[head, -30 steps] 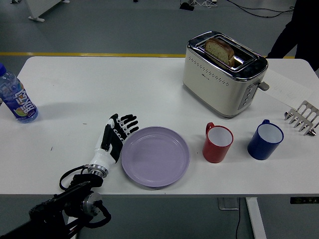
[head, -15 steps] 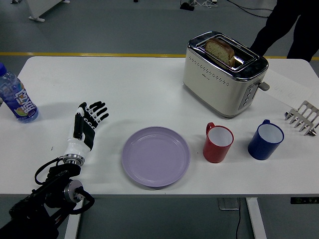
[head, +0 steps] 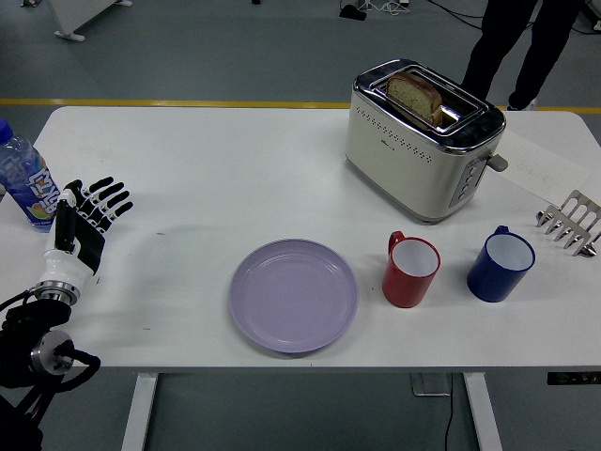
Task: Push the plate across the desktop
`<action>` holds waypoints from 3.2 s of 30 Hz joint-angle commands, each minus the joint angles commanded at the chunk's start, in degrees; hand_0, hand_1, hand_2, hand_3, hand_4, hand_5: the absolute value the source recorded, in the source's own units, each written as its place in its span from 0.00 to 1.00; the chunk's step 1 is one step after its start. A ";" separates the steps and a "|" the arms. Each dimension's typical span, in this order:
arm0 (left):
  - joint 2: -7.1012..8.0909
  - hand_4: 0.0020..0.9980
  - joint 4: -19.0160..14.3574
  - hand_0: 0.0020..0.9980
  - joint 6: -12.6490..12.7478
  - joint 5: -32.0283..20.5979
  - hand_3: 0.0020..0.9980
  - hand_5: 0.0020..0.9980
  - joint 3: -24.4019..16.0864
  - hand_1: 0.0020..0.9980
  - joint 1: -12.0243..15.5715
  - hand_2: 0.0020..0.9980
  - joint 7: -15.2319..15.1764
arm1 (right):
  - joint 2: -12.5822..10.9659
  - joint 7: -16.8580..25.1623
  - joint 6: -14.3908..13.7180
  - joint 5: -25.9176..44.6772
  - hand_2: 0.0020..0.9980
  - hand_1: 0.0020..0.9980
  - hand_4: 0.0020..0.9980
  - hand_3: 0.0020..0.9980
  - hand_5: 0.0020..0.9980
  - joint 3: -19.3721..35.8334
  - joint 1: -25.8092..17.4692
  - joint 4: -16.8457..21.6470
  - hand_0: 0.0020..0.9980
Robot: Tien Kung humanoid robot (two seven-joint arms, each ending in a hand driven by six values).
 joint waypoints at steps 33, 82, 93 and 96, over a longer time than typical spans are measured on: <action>-1.97 0.46 -5.67 0.63 -9.45 3.84 0.59 1.00 -25.72 0.67 9.87 0.64 13.58 | 0.00 -0.01 -0.75 1.51 0.61 0.53 0.07 0.57 0.56 -0.45 -0.87 -0.06 0.56; -3.34 0.49 -4.58 0.64 -9.21 2.95 0.59 1.00 -23.89 0.67 7.72 0.64 13.84 | 0.00 0.65 -2.39 3.55 0.61 0.53 0.08 0.57 0.55 -1.01 -1.06 -0.26 0.57; -3.56 0.50 -4.44 0.65 -9.03 2.98 0.59 1.00 -22.90 0.68 7.47 0.65 13.88 | 0.00 0.40 -3.01 5.20 0.61 0.53 0.08 0.57 0.56 -2.16 -1.04 -0.47 0.57; -3.51 0.50 -4.47 0.65 -8.99 2.95 0.59 1.00 -22.90 0.68 7.44 0.65 13.86 | 0.00 0.32 -3.15 5.24 0.61 0.53 0.07 0.57 0.56 -2.15 -0.94 -0.49 0.57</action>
